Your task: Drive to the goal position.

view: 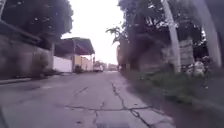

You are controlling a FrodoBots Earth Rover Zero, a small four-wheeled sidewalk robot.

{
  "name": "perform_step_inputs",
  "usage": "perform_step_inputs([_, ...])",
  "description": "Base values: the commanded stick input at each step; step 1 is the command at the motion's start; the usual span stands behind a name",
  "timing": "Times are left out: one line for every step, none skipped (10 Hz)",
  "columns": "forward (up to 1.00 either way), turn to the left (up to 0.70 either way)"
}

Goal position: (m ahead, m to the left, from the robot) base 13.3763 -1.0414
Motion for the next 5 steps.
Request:
perform_step_inputs([0.7,-0.23])
perform_step_inputs([0.7,-0.11])
perform_step_inputs([0.7,0.0])
perform_step_inputs([0.7,-0.18])
perform_step_inputs([0.7,-0.35])
